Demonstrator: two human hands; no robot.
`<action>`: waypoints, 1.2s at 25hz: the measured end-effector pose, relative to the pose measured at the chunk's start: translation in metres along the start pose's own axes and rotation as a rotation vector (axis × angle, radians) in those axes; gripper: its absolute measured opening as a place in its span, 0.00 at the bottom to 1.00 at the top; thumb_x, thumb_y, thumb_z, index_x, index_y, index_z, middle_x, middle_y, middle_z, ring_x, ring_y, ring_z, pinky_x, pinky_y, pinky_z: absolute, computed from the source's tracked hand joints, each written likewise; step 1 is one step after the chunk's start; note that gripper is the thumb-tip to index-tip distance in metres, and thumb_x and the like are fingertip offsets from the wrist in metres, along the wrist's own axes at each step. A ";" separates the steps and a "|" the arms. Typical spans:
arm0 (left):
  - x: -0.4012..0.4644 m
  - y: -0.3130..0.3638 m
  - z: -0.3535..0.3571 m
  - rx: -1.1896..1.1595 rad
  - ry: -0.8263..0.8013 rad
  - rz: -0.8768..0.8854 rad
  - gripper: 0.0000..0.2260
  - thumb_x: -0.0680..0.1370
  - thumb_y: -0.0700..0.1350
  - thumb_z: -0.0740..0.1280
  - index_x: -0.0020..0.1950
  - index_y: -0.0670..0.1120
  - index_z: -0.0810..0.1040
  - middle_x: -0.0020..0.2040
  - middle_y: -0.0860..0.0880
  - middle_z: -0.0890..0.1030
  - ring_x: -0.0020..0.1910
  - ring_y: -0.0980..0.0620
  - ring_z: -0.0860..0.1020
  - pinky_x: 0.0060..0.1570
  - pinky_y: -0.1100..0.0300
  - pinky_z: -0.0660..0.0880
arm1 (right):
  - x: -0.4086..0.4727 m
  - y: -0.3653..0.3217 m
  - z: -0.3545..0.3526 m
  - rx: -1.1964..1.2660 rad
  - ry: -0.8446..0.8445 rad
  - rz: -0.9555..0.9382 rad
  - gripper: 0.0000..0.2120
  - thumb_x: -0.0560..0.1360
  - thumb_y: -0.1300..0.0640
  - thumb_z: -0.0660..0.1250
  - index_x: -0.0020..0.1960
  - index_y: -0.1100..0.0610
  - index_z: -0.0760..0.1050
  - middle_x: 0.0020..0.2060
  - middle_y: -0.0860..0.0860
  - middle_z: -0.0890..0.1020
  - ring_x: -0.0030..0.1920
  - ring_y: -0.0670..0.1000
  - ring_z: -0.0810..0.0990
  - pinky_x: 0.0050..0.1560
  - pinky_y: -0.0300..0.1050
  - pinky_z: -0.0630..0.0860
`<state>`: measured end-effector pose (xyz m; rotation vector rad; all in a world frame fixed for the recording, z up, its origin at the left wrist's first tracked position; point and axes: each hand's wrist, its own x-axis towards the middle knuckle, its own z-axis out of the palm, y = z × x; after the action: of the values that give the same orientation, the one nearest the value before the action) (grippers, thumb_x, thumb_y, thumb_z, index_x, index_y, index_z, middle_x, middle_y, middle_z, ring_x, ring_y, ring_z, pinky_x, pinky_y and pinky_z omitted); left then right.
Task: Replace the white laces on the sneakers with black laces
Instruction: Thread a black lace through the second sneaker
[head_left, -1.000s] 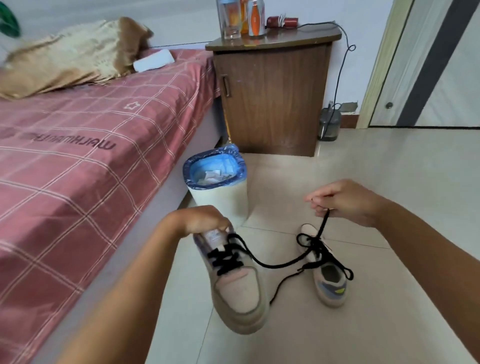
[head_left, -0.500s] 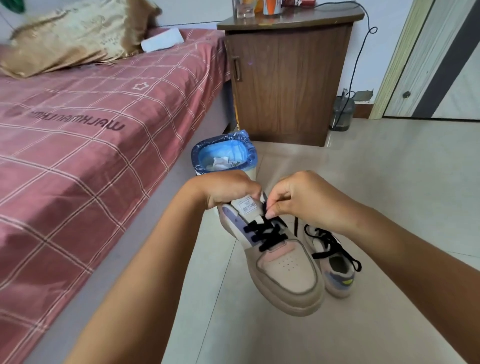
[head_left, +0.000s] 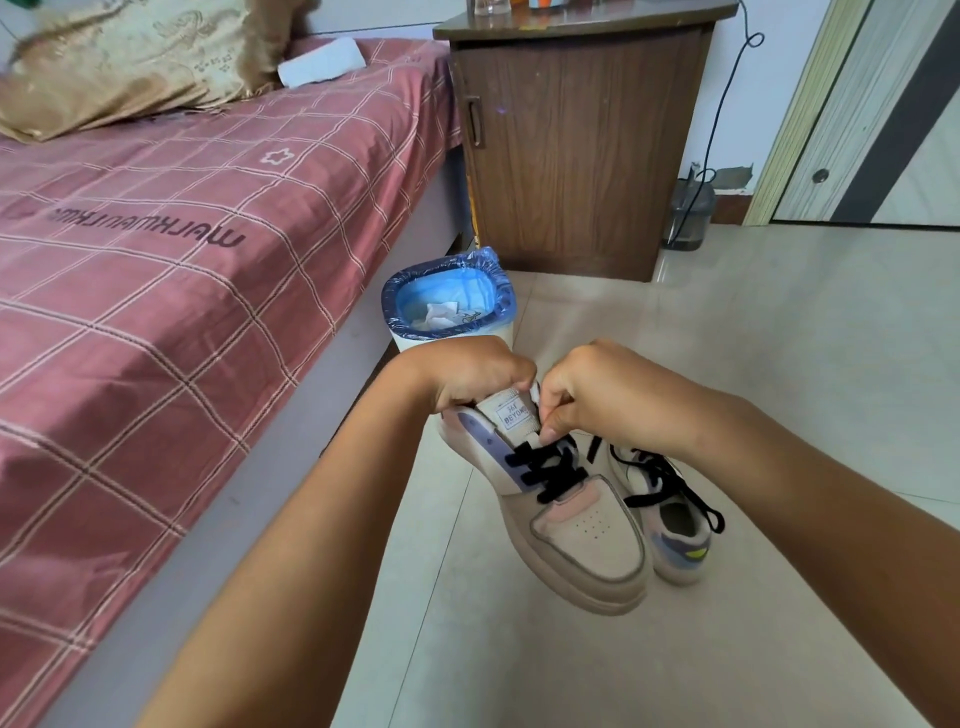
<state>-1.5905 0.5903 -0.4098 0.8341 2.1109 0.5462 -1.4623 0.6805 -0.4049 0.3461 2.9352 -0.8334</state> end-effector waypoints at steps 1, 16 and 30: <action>0.000 0.001 0.001 0.005 0.003 0.005 0.11 0.75 0.43 0.61 0.33 0.42 0.73 0.29 0.46 0.71 0.26 0.50 0.69 0.31 0.62 0.66 | 0.001 0.000 0.000 -0.029 -0.015 -0.001 0.05 0.67 0.56 0.76 0.40 0.56 0.82 0.36 0.49 0.80 0.40 0.49 0.78 0.41 0.41 0.72; 0.016 -0.006 0.000 -0.396 0.207 -0.010 0.06 0.74 0.41 0.62 0.42 0.40 0.76 0.34 0.43 0.75 0.33 0.47 0.74 0.38 0.57 0.71 | 0.013 0.027 0.014 0.521 0.388 0.048 0.07 0.70 0.65 0.72 0.39 0.54 0.81 0.37 0.50 0.83 0.39 0.46 0.80 0.47 0.41 0.76; 0.010 0.002 0.002 -1.031 0.109 -0.086 0.08 0.78 0.37 0.52 0.49 0.40 0.71 0.37 0.42 0.76 0.24 0.50 0.79 0.24 0.64 0.76 | 0.017 0.032 0.013 0.228 0.423 -0.177 0.22 0.66 0.59 0.76 0.58 0.54 0.75 0.50 0.44 0.78 0.54 0.45 0.76 0.55 0.43 0.72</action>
<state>-1.5925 0.5988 -0.4151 0.1137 1.5923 1.4651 -1.4711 0.7035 -0.4345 0.3125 3.2995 -1.2664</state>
